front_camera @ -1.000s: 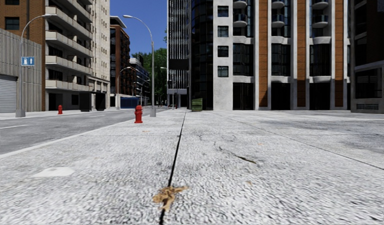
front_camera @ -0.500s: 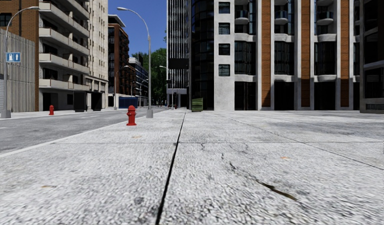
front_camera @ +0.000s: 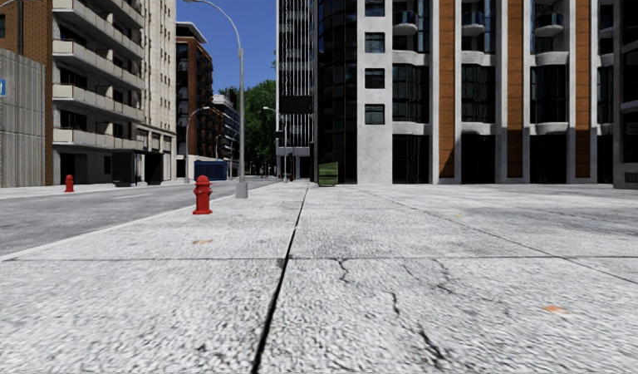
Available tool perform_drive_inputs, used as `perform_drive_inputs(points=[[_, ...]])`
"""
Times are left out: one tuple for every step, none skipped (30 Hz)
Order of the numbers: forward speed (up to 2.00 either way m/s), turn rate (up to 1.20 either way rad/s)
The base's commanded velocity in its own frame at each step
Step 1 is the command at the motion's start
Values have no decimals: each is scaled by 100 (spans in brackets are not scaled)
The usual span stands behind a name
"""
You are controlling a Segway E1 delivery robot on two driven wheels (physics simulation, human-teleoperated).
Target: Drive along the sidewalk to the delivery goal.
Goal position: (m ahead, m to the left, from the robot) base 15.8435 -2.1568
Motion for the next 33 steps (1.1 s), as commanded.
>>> perform_drive_inputs(points=[[200,0],[200,0],[200,0],[200,0],[200,0],[200,0],[200,0],[200,0],[200,0],[200,0],[200,0],[200,0],[200,0],[200,0],[200,0],[200,0],[200,0],[200,0],[200,0],[200,0],[200,0],[200,0],[200,0],[200,0],[200,0],[200,0],[200,0],[200,0],[200,0],[200,0],[200,0],[200,0],[200,0]])
